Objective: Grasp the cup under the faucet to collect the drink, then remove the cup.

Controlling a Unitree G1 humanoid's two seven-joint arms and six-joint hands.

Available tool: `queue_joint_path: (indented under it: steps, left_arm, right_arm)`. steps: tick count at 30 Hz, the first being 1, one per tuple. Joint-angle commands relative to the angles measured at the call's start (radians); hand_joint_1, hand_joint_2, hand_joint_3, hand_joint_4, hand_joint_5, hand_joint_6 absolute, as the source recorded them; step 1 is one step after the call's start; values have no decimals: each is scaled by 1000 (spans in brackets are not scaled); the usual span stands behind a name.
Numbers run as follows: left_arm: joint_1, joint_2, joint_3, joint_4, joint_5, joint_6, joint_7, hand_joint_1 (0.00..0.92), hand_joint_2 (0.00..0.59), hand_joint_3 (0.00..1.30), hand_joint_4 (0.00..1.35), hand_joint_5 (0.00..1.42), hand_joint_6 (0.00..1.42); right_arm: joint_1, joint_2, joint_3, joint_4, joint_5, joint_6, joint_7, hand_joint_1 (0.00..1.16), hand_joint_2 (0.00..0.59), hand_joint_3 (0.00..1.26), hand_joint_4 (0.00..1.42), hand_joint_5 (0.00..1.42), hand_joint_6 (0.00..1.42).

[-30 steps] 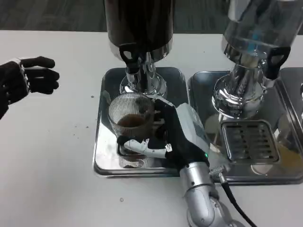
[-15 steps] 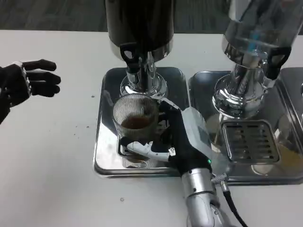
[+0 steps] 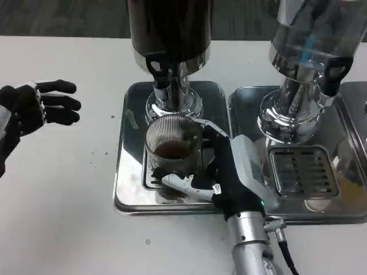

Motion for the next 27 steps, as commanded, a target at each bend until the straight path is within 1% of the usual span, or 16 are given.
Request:
queue_joint_path:
  steps: [1, 4, 8, 18, 21, 27]
  left_arm:
    - [-18, 1, -15, 18, 20, 1, -7, 0, 108, 419, 463, 485, 443]
    - [-22, -1, -22, 21, 21, -1, -8, 0, 109, 419, 464, 485, 443]
    - [-29, 0, -29, 29, 20, -4, -8, 0, 109, 419, 467, 488, 443]
    - [-49, -11, -49, 43, 45, -23, -16, 0, 107, 419, 472, 495, 443]
    - [-50, -16, -58, 42, 53, -32, -20, 0, 106, 419, 472, 494, 443]
    - [-55, -22, -74, 49, 55, -43, -21, 0, 107, 419, 472, 493, 443]
  right_arm:
    - [17, -8, -16, -74, -7, -19, -3, 866, 210, 665, 770, 887, 1184]
    - [32, -19, -22, -106, -10, -13, 8, 867, 210, 683, 791, 915, 1218]
    - [47, -24, -33, -138, -11, -4, 28, 867, 210, 695, 802, 938, 1235]
    - [81, -40, -59, -197, -8, 15, 73, 872, 213, 730, 864, 1015, 1310]
    - [98, -47, -65, -227, -10, 23, 83, 901, 200, 741, 876, 1021, 1332]
    - [139, -64, -76, -282, -13, 41, 104, 916, 180, 756, 875, 1032, 1351]
